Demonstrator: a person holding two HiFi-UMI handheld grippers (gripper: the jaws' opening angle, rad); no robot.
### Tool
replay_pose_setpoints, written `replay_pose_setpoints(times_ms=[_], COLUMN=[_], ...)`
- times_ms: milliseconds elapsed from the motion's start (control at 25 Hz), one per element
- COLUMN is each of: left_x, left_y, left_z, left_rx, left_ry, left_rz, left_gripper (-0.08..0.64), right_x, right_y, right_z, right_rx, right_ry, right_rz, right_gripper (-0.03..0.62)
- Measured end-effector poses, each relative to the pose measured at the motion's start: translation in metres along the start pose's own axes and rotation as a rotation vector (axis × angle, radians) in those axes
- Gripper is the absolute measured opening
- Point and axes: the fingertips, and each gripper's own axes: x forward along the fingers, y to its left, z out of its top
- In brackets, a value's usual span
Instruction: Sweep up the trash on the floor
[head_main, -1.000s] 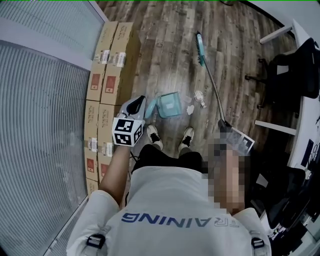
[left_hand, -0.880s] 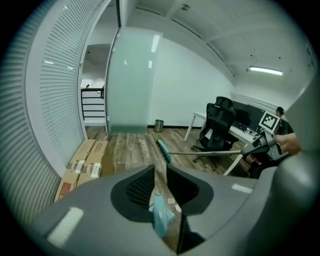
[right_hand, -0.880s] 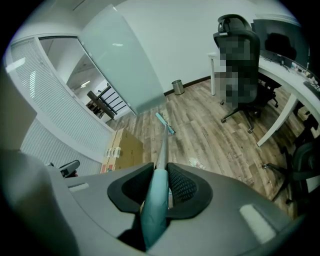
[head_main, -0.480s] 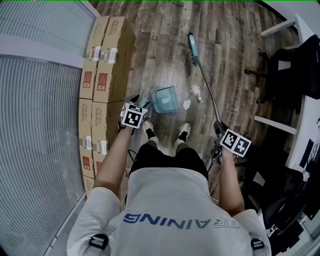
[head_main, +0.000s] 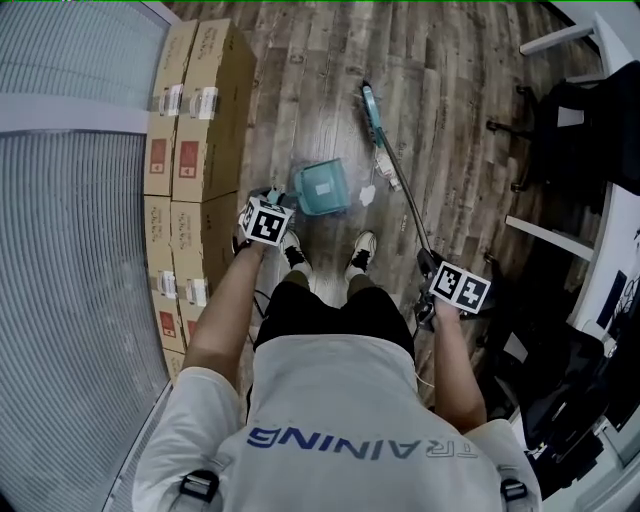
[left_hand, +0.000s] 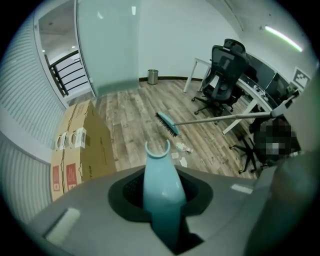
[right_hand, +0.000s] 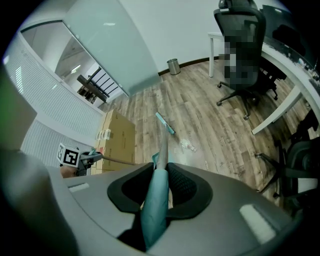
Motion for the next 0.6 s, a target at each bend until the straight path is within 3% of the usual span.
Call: replay_pose_setpoints(times_ms=[360,600], left_x=[0.003,0.002], left_y=[-0.005,-0.006], left_z=[0.006,0.003], left_rx=[-0.011,-0.010], left_ry=[0.011,0.002], left_rz=[0.004,0.007], left_gripper=[0.077,0.077], right_x=[0.037,0.084], right_y=[-0.025,-0.046], right_z=[-0.030,-0.046], right_rx=[-0.010,-0.051], right_ry=[0.117,0.187], right_rz=[-0.053,-0.165], right_gripper=[0.107,0.107])
